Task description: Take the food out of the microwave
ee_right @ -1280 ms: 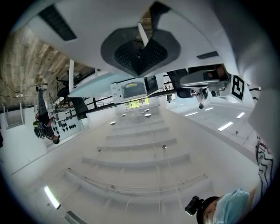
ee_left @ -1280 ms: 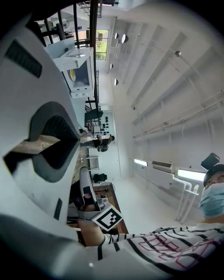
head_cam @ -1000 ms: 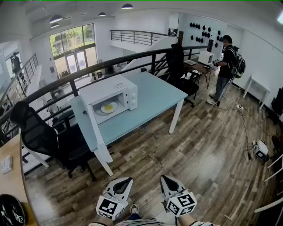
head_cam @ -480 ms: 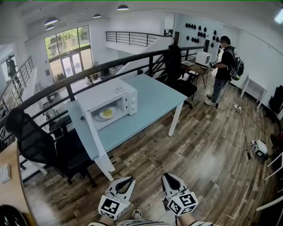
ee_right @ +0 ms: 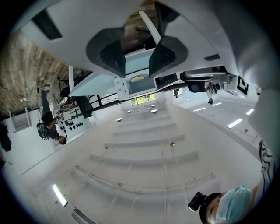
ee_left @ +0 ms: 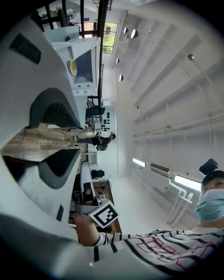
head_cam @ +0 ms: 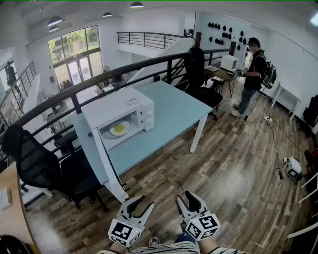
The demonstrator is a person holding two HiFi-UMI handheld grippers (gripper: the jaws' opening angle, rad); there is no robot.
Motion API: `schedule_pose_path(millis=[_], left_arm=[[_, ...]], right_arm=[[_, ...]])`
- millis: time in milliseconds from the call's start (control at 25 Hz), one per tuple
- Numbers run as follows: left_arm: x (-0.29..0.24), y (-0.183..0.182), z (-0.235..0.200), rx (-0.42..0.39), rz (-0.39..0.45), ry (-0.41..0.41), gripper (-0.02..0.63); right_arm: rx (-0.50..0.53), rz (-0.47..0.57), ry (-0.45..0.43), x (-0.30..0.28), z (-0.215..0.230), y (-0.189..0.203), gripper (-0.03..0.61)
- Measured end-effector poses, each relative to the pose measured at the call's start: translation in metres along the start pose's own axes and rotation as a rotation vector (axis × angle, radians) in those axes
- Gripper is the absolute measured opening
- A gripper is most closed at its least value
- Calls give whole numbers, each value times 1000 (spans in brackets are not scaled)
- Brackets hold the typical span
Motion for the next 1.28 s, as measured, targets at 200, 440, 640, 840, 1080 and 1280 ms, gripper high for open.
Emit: schedule_pose_path(millis=[200,440,640,840,1080,1280], left_arm=[[-36,-8,-15,23,-12,-59,132],[-89,-26,-32,90,-4,-191,132],[-122,-34,-45,137,6,-312,132],[-138,-34,-46,205,15,-434,132],[-151,-26,-42,284,6,-530,132],[-161,-24,-49,314,2,-558,132]], right_arm=[[10,-25,-66,-34,31,-15,160],[68,-72,-186,-70,76,-42,160],[110,-101,-272,-97,114,-59,160],[140,-149,-360,-114,138,-64,161],[168,-184,-445,-129,156,-68,160],[184,-200,-485,-142,159,-70,160]])
Point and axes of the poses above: the fingertips, and each gripper's own axes: x backward along the fingers, z to its right, y out of its underside, the point moved 1 cm from there along x, backward along the fingers, and after that the axes turned 13 degrees about -z, right-handed, at the moved point
